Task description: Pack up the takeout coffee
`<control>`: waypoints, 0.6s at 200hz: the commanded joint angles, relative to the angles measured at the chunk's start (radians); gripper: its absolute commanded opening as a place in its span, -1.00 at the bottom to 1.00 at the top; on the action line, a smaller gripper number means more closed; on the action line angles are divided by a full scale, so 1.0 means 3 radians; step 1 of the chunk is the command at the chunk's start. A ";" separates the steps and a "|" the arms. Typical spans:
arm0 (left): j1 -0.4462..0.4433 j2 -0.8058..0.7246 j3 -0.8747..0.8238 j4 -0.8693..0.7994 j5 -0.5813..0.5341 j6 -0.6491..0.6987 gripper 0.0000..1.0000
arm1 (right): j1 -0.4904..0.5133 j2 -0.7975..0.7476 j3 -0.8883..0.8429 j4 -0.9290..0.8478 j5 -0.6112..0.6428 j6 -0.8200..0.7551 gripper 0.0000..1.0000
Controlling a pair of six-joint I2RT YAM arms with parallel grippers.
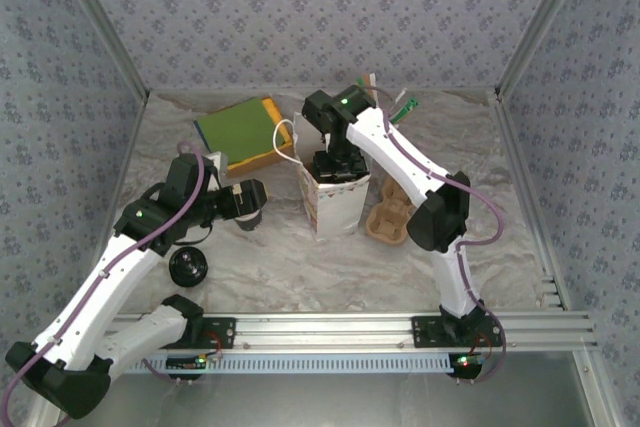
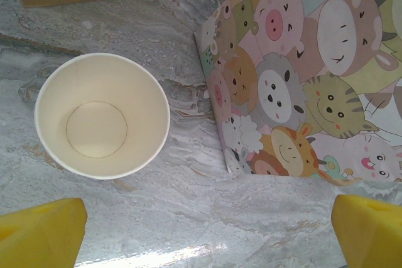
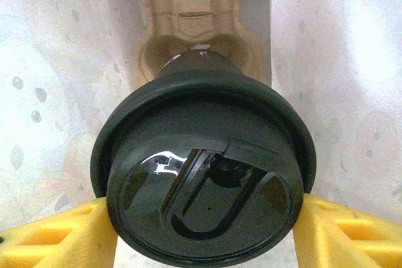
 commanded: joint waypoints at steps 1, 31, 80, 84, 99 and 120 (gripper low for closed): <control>-0.0015 -0.0015 0.0039 -0.0011 -0.0037 0.0013 0.99 | 0.0023 -0.0137 0.0053 -0.0418 -0.0003 0.0043 0.37; -0.0011 -0.0019 0.0043 -0.0011 -0.0030 0.0015 0.99 | 0.0024 -0.0133 0.0054 -0.0414 0.0001 0.0044 0.36; -0.0013 -0.0030 0.0048 -0.0021 -0.0030 0.0014 0.99 | 0.0027 -0.0123 0.0047 -0.0409 0.0012 0.0028 0.37; -0.0014 -0.0029 0.0048 -0.0017 -0.0032 0.0011 1.00 | 0.0026 -0.0122 0.0045 -0.0408 0.0012 0.0028 0.36; -0.0015 -0.0032 0.0048 -0.0023 -0.0029 0.0013 0.99 | 0.0026 -0.0122 0.0044 -0.0409 0.0009 0.0026 0.36; -0.0011 -0.0027 0.0048 -0.0021 -0.0033 0.0015 0.99 | 0.0027 -0.0122 0.0044 -0.0409 0.0006 0.0026 0.36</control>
